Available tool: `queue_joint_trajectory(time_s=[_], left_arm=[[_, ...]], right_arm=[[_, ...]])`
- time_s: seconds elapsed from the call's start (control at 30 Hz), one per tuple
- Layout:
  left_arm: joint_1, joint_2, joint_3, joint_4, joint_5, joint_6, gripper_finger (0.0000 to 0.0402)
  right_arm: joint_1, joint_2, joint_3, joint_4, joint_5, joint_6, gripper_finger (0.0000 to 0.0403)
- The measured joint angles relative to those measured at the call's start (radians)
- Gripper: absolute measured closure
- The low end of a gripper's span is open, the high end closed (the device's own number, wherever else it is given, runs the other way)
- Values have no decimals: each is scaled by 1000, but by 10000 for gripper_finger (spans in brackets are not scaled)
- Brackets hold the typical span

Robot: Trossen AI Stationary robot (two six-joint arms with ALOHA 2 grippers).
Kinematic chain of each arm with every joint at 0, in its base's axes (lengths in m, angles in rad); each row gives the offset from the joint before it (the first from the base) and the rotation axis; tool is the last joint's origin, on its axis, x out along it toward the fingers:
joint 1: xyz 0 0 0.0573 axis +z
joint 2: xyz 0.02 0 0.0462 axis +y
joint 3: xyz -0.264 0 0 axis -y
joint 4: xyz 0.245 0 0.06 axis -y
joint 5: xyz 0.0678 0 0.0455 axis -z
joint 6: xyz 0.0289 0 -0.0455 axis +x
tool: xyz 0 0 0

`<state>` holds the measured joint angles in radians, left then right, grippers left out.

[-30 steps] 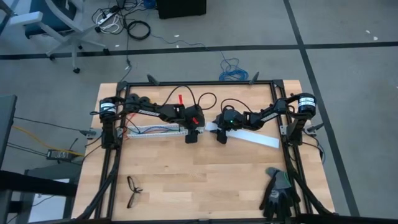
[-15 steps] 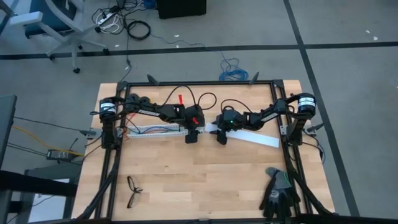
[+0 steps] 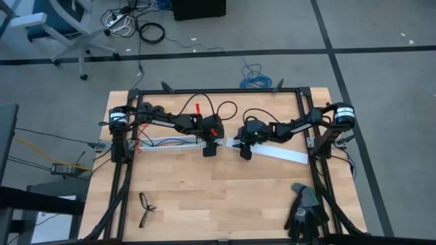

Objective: Ziptie cables
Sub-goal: Close the white cable duct

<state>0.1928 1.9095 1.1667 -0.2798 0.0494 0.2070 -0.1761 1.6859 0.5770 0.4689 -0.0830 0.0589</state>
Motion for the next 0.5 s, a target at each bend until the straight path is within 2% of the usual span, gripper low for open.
queue_joint_trajectory(time_s=[0.13, 0.23, 0.5], left_arm=[[0, 0, 0, 1, 0, 0, 183], [0, 0, 0, 2, 0, 0, 183], [0, 0, 0, 8, 1, 0, 183]], right_arm=[[20, -1, 2, -27, 16, -8, 226], [38, -1, 2, -23, 25, -18, 204], [58, -1, 2, 0, 40, -31, 90]])
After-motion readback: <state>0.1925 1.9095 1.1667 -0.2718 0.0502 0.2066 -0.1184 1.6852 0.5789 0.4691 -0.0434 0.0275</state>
